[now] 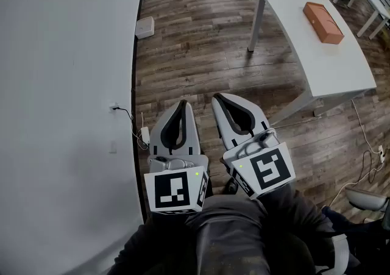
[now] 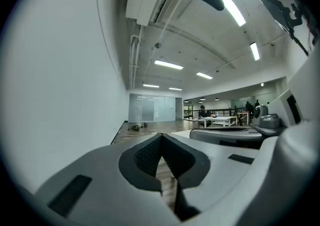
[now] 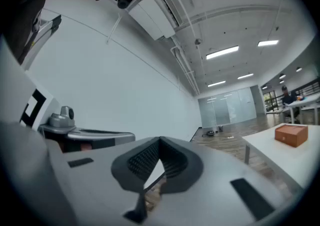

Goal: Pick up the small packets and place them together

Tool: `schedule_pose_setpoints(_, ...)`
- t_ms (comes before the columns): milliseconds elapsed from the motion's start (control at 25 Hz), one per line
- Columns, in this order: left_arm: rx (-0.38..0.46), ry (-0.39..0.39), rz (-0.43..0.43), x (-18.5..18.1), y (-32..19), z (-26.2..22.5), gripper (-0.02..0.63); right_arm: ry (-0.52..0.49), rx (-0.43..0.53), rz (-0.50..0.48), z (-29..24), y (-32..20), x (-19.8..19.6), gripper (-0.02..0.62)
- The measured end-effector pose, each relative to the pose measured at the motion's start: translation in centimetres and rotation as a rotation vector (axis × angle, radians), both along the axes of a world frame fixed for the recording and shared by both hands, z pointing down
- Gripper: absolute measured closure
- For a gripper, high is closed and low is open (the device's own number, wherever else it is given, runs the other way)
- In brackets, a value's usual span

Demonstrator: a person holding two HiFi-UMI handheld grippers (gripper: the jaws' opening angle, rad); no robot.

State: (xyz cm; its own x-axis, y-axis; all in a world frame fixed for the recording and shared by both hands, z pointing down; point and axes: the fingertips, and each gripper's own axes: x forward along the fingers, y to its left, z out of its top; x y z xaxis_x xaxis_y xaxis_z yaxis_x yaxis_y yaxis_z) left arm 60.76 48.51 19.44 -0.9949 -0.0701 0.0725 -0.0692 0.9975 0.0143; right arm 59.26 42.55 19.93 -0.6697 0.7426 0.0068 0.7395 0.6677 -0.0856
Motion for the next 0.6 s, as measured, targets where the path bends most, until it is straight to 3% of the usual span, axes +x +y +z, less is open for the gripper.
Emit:
schedule_pose_setpoints(360,-0.006,0.014,0.035,-8.1,4.9,1.1,0.606,0.028,-0.001,0.044,1.4,4.7,-7.8,0.591)
schedule_pose_setpoints(600,-0.005,0.025,0.047,-12.6,9.2,1.0,0.606,0.033,-0.068,0.046,0.6,8.4,-12.4,0.591)
